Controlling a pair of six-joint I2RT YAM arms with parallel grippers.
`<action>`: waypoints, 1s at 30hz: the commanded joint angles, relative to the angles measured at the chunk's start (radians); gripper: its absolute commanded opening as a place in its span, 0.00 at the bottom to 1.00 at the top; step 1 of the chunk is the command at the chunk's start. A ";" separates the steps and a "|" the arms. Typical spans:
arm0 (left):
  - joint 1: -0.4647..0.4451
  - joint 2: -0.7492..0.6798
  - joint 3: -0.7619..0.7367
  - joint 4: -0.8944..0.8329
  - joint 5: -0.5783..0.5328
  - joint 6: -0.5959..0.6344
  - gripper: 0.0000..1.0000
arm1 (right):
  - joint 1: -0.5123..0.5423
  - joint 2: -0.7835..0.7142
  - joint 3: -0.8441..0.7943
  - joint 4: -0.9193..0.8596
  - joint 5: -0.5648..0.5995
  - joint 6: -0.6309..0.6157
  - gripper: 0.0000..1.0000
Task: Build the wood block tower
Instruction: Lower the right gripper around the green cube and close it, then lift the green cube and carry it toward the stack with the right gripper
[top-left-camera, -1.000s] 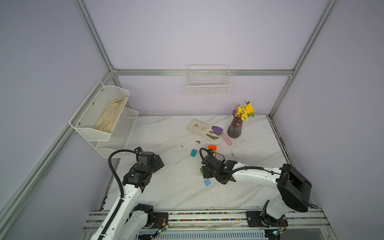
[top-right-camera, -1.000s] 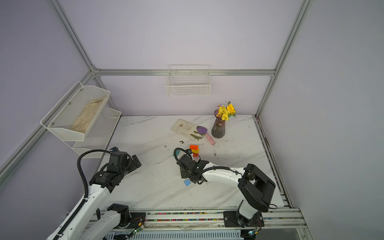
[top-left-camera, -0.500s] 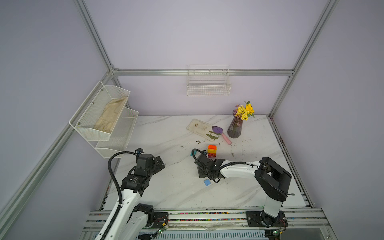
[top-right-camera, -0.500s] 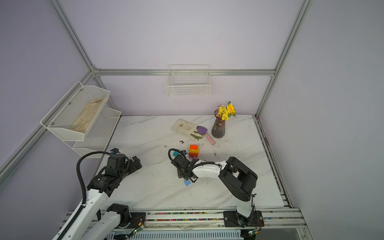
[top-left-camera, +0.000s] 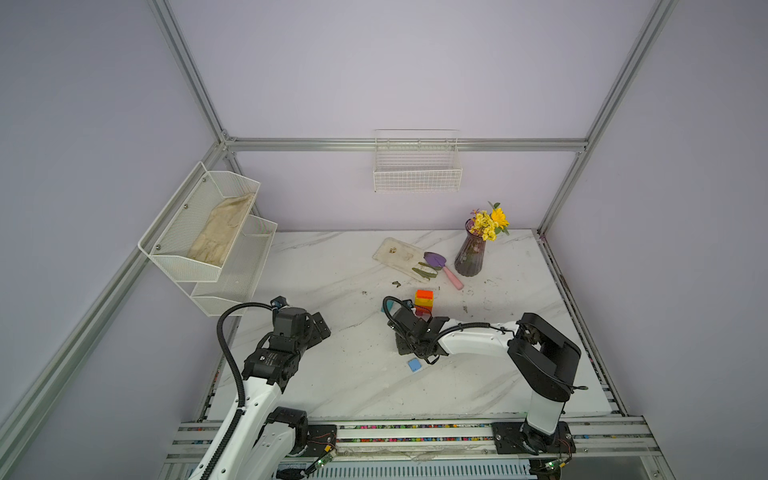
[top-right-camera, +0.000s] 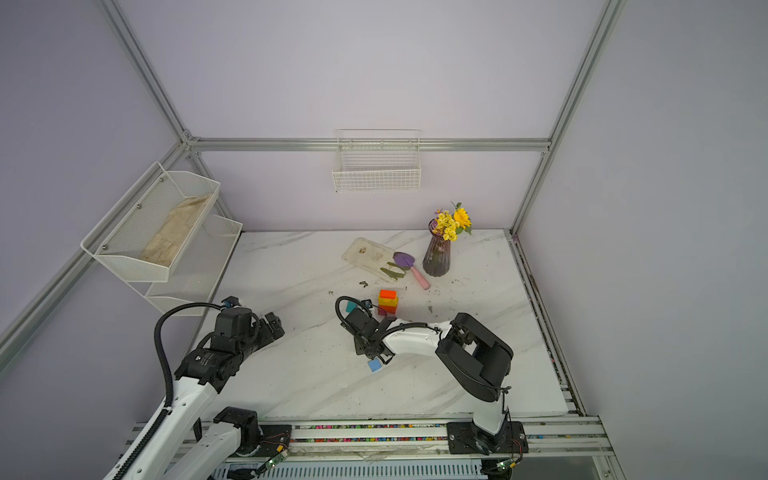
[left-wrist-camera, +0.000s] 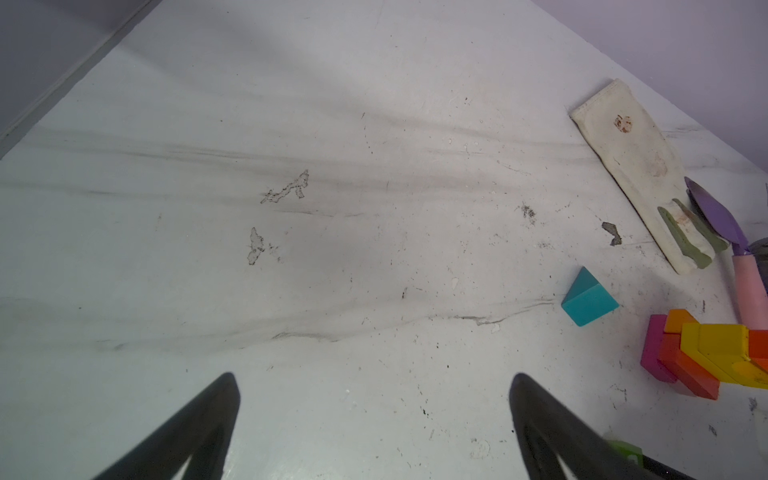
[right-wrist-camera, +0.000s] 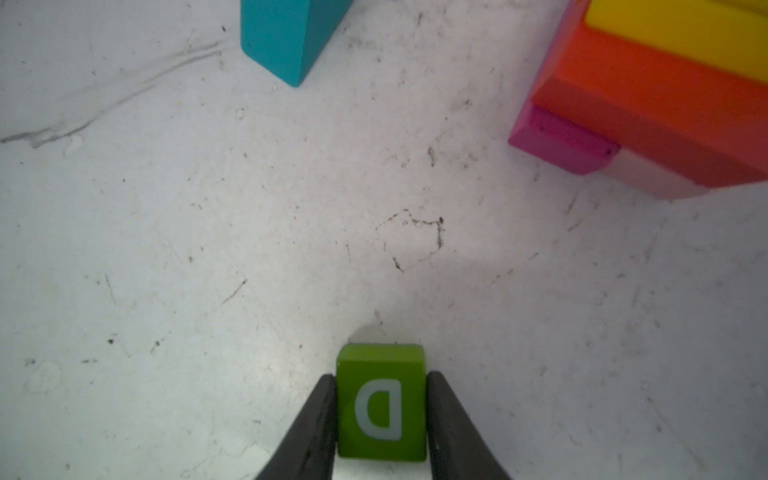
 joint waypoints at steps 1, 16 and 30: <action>0.002 -0.033 -0.050 0.028 0.012 0.018 1.00 | 0.005 0.016 0.023 -0.035 0.024 0.013 0.32; 0.002 -0.068 -0.056 0.029 0.031 0.027 1.00 | 0.001 -0.220 0.027 -0.159 0.164 0.074 0.16; 0.002 -0.220 -0.103 0.074 0.147 0.070 1.00 | -0.212 -0.350 0.129 -0.262 0.137 0.005 0.08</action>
